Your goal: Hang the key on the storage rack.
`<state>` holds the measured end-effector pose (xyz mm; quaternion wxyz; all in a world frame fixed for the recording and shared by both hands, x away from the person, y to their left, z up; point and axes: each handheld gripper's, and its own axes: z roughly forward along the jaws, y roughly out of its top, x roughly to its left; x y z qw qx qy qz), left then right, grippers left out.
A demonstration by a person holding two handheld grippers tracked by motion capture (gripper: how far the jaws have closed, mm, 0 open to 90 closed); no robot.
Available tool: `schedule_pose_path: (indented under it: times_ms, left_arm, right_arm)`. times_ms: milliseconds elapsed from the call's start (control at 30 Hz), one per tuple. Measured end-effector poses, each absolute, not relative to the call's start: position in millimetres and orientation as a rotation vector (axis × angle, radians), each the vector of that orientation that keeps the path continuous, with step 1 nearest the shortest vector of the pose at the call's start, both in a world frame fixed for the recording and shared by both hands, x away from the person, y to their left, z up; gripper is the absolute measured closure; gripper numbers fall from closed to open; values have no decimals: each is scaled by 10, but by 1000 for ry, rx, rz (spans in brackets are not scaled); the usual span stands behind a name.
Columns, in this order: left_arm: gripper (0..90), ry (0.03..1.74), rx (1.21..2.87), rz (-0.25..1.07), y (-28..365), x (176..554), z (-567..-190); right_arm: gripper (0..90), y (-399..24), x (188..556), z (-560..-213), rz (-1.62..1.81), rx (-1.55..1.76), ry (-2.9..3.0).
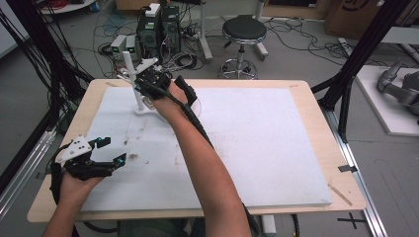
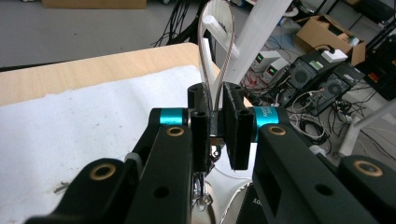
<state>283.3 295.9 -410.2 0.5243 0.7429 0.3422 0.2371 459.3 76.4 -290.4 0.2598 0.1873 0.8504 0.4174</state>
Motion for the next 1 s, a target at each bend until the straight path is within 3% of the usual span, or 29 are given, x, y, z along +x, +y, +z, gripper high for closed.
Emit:
schedule_pose_path:
  times_ms: [167, 467, 700, 1000]
  left_arm:
    - [154, 819, 1779, 568, 2955, 2832, -4104]
    - [154, 811, 1779, 566, 2945, 2830, -4101]
    - [154, 813, 1793, 565, 2924, 2843, -4114]
    - [153, 800, 1806, 561, 2835, 2832, -4121]
  right_arm:
    - [664, 752, 4579, -2905, 1145, 542, 2300]
    - [598, 496, 4527, -2822, 1204, 578, 2250]
    - [522, 54, 4385, -2856, 1211, 635, 2253]
    - [447, -815, 4037, -2864, 1309, 715, 2180]
